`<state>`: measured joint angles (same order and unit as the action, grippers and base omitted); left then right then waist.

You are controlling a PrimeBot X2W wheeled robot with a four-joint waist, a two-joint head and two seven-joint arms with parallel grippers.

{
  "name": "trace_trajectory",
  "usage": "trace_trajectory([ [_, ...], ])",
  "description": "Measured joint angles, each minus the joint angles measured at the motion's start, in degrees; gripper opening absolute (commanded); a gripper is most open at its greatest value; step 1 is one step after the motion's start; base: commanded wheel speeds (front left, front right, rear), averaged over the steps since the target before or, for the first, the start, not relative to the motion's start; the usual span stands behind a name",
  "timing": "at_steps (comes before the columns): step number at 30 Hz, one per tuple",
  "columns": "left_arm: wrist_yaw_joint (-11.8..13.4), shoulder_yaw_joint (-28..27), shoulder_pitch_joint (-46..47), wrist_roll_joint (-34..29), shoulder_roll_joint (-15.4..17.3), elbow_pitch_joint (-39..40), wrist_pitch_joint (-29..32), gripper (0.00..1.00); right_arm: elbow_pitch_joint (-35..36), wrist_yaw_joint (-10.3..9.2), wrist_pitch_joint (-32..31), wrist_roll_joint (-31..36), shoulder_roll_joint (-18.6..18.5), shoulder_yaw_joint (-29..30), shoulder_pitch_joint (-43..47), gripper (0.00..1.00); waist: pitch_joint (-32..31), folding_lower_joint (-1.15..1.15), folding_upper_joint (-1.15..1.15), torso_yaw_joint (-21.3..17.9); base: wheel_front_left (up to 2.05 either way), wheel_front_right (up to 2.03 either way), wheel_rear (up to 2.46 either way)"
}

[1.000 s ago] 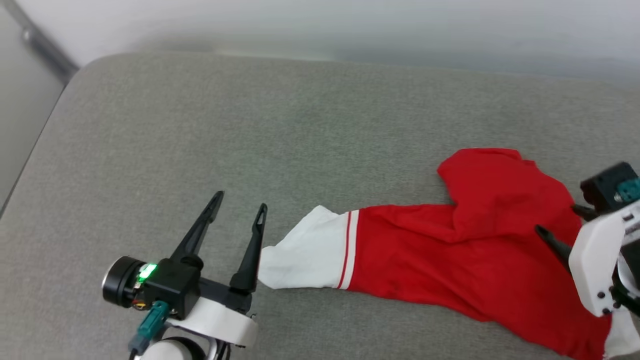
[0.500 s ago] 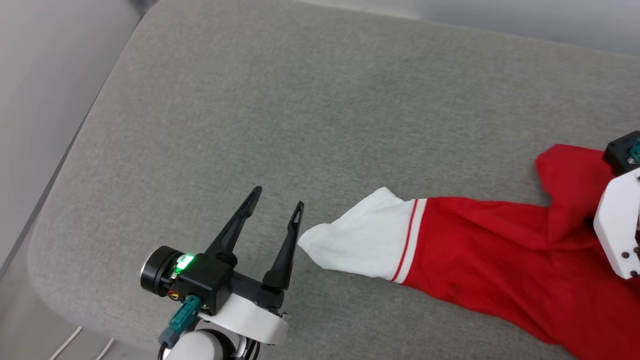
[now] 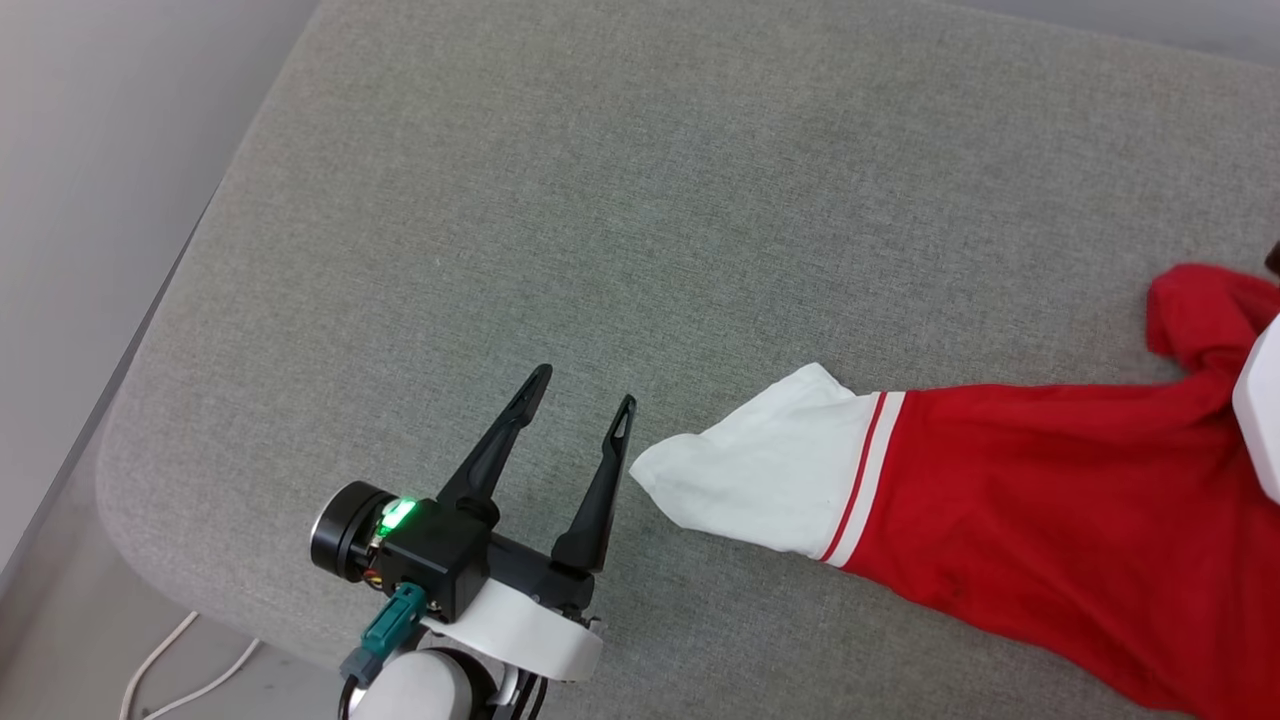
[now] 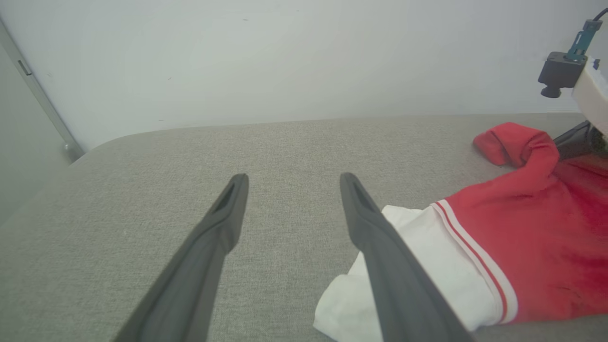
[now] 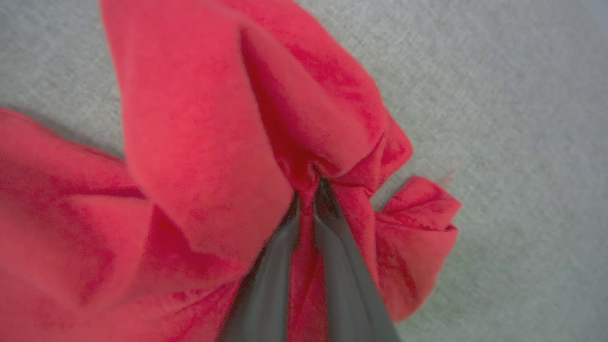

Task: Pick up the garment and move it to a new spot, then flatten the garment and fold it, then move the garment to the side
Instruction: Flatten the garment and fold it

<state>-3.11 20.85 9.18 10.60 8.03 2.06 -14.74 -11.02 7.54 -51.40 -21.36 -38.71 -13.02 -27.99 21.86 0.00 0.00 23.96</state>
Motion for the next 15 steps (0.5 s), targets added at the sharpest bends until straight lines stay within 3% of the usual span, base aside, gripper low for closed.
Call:
trace_trajectory([
  [8,-0.4,0.4,0.8,0.0,-1.0,0.0,-0.2,1.0,-1.0,-0.02,5.4,3.1,-1.8,-2.1,-12.4,0.0,0.6,0.0,0.0,0.5,0.0,0.0,0.0],
  [15,-0.9,0.8,1.7,0.2,-2.0,0.3,-0.2,1.0,-6.3,-0.02,10.5,6.7,-6.0,-12.2,-23.6,0.0,2.1,0.0,0.0,2.7,0.0,0.0,0.0],
])
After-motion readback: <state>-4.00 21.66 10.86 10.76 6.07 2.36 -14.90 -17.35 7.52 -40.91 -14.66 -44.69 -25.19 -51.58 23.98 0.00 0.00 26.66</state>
